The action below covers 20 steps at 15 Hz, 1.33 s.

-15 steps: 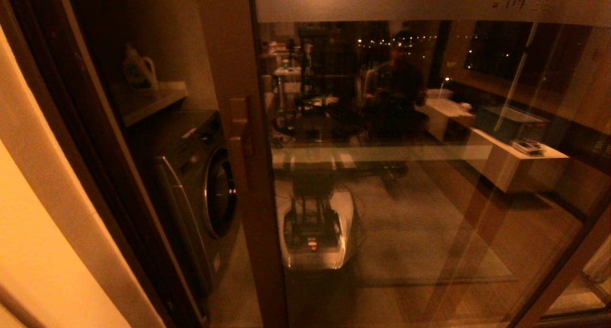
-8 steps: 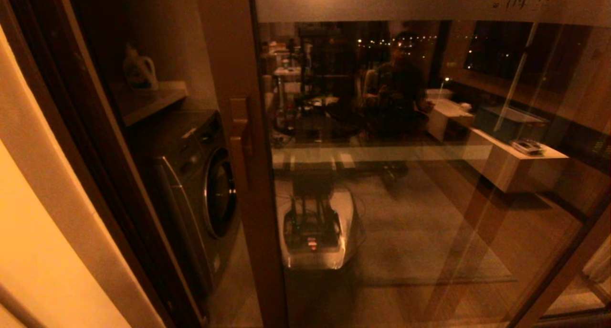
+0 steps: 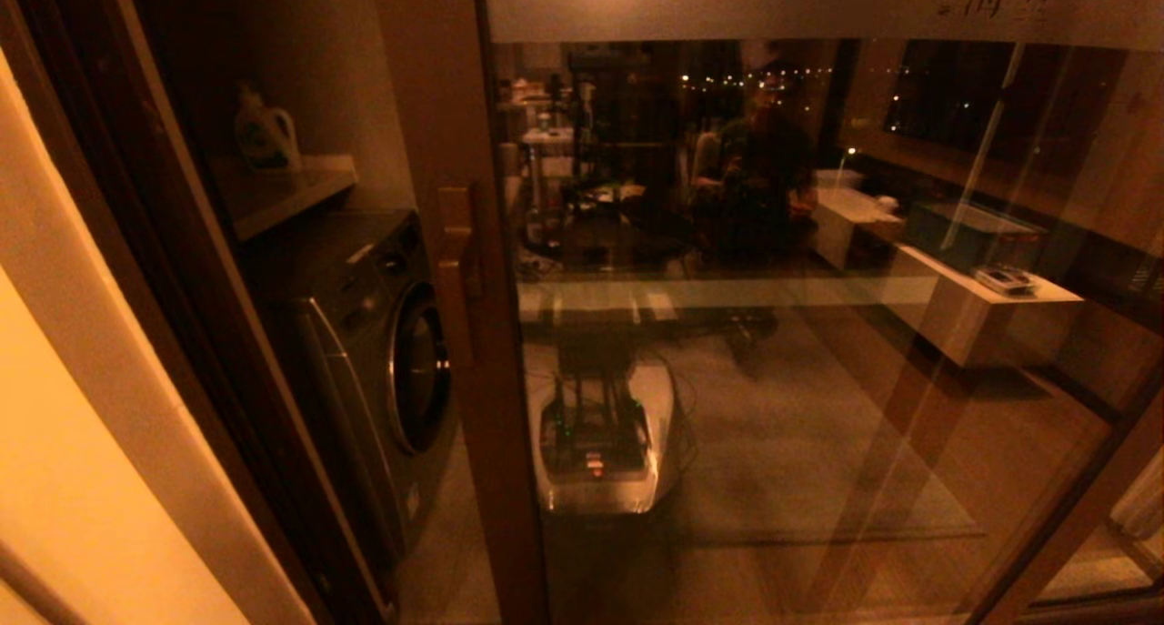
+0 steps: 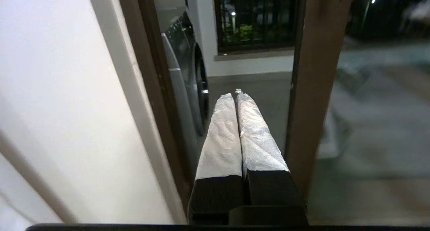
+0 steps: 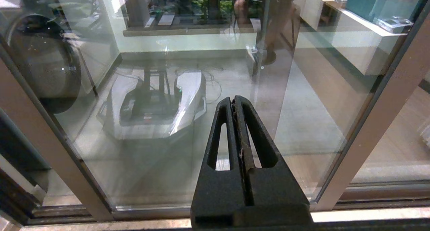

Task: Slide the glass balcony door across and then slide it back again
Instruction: Close the slid door

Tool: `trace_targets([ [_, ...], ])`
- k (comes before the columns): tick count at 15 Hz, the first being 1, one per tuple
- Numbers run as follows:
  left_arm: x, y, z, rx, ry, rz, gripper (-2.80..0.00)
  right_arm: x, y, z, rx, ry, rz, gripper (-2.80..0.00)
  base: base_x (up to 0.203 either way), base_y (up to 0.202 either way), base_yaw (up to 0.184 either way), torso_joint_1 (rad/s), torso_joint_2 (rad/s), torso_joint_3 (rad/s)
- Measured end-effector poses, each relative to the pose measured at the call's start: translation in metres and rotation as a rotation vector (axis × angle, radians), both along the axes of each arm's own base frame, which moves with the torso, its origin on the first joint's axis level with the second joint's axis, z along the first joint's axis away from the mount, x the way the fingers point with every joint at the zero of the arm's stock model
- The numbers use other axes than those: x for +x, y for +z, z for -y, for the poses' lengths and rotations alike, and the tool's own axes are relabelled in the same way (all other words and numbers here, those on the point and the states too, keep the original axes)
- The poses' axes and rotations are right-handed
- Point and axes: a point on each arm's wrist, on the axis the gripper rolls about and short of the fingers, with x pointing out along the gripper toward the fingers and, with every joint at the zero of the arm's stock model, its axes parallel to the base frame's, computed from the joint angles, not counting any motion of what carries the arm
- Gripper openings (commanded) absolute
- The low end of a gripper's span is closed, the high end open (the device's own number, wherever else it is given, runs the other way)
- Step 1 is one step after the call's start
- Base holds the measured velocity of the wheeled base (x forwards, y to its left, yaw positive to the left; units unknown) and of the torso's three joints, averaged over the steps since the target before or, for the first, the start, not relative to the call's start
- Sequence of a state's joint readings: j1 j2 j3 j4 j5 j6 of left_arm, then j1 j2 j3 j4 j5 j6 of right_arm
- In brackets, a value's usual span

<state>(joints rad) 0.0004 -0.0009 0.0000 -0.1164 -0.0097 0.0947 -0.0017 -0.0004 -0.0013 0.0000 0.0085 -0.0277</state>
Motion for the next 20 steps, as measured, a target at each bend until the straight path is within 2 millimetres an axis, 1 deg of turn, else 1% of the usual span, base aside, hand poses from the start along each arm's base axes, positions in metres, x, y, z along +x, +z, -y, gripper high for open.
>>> trace_targets([
  [1, 0.000, 0.000, 0.000, 0.021, -0.006, -0.003, -2.80, 0.000, 0.000, 0.000, 0.000, -0.001, 0.000, -2.80, 0.000, 0.000, 0.000, 0.000, 0.00, 0.000],
  [2, -0.001, 0.006, 0.000, 0.028, -0.017, -0.003, -2.80, 0.000, 0.000, 0.000, 0.000, -0.001, 0.000, -2.80, 0.000, 0.000, 0.000, 0.000, 0.00, 0.000],
  [3, -0.002, 0.020, 0.001, 0.031, -0.026, 0.021, -2.80, 0.000, 0.000, 0.000, 0.001, -0.001, 0.000, -2.80, 0.000, 0.000, 0.000, 0.000, 0.00, 0.000],
  [5, 0.002, 0.046, 0.001, 0.032, -0.036, 0.021, -2.80, 0.000, 0.000, 0.000, 0.000, 0.000, 0.000, -2.80, 0.000, 0.000, 0.000, 0.000, 0.00, 0.000],
  [7, 0.017, 0.075, 0.001, 0.034, -0.057, 0.017, -2.80, 0.000, 0.000, 0.000, 0.000, -0.001, 0.000, -2.80, 0.000, 0.000, 0.000, 0.000, 0.00, 0.000],
  [8, 0.028, 0.090, 0.002, 0.034, -0.070, 0.021, -2.80, 0.000, 0.000, 0.000, 0.000, -0.001, 0.000, -2.80, 0.000, 0.000, 0.000, 0.000, 0.00, 0.000],
  [10, 0.058, 0.123, 0.002, 0.029, -0.096, 0.040, -2.80, 0.000, 0.000, 0.000, 0.000, 0.000, 0.000, -2.80, 0.000, 0.000, 0.000, 0.000, 0.00, 0.000],
  [11, 0.076, 0.138, 0.003, 0.019, -0.109, 0.045, -2.80, 0.000, 0.000, 0.000, 0.000, 0.000, 0.000, -2.80, 0.000, 0.000, 0.000, 0.000, 0.00, 0.000],
  [13, 0.118, 0.168, 0.006, -0.032, -0.157, 0.056, -2.80, 0.000, 0.000, 0.000, 0.000, -0.001, 0.000, -2.80, 0.000, 0.000, 0.000, 0.000, 0.00, 0.000],
  [15, 0.156, 0.196, 0.017, -0.116, -0.249, 0.076, -2.80, 0.000, 0.000, 0.000, 0.000, 0.000, 0.000, -2.80, 0.000, 0.000, 0.000, 0.000, 0.00, 0.000],
  [16, 0.172, 0.203, 0.026, -0.157, -0.305, 0.067, -2.80, 0.000, 0.000, 0.000, 0.000, 0.000, 0.000, -2.80, 0.000, 0.000, 0.000, 0.000, 0.00, 0.000],
  [17, 0.185, 0.204, 0.035, -0.179, -0.348, 0.044, -2.80, 0.000, 0.000, 0.000, 0.000, 0.000, 0.000, -2.80, 0.000, 0.000, 0.000, 0.000, 0.00, 0.000],
  [18, 0.196, 0.202, 0.044, -0.187, -0.385, 0.014, -2.80, 0.000, 0.000, 0.000, 0.000, 0.000, 0.001, -2.80, 0.000, 0.000, 0.000, 0.000, 0.00, 0.000],
  [20, 0.211, 0.196, 0.060, -0.188, -0.441, -0.037, -2.80, 0.000, 0.000, 0.000, 0.000, -0.001, 0.001, -2.80, 0.000, 0.000, 0.000, 0.000, 0.00, 0.000],
])
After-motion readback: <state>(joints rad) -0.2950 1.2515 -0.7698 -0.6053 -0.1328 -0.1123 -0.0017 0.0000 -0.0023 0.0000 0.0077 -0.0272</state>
